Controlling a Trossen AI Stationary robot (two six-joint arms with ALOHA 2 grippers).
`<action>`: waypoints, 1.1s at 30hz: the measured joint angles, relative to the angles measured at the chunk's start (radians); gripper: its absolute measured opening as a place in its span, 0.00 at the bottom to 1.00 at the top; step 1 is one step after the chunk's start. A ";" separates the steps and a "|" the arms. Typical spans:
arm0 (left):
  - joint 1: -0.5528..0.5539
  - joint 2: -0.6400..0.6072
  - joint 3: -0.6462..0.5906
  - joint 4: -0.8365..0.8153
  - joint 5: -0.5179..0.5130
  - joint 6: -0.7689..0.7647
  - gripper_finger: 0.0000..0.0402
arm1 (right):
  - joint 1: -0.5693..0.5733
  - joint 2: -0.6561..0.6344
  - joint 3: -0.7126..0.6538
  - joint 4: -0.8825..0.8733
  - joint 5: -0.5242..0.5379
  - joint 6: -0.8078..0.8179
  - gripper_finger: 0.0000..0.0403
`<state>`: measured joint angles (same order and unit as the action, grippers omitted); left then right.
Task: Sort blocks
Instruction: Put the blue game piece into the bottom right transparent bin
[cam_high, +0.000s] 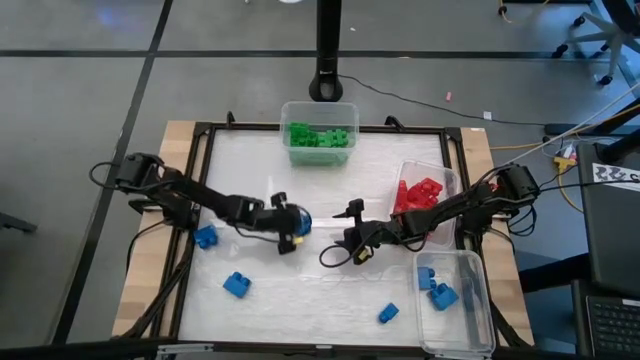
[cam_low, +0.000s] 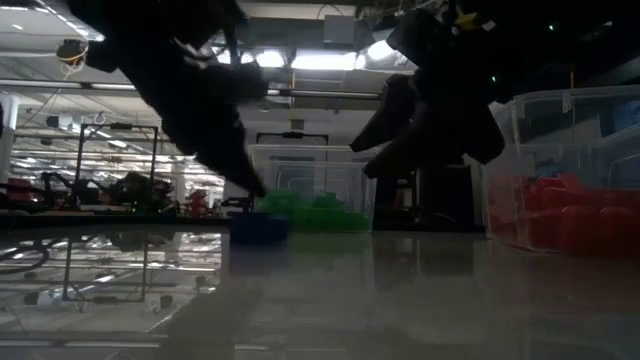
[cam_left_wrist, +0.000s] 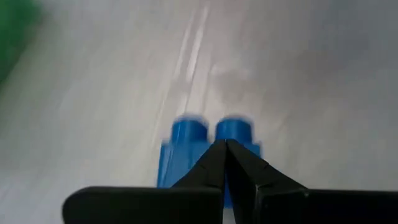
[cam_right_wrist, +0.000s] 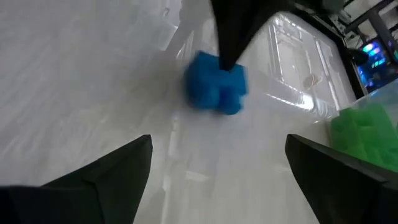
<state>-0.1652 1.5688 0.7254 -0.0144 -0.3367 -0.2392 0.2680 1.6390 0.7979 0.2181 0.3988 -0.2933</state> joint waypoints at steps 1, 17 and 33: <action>-0.016 -0.001 0.000 0.034 -0.003 0.012 0.01 | 0.000 0.000 0.000 0.003 0.000 0.019 0.91; -0.175 -0.082 0.068 -0.298 -0.168 -0.124 0.00 | -0.055 0.125 0.042 0.255 -0.120 0.106 0.91; -0.204 -0.107 -0.215 0.106 -0.255 -0.205 0.00 | -0.172 0.276 0.200 0.254 -0.281 0.046 0.97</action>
<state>-0.3690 1.4620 0.5100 0.0919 -0.5913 -0.4446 0.0956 1.9146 0.9975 0.4722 0.1177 -0.2474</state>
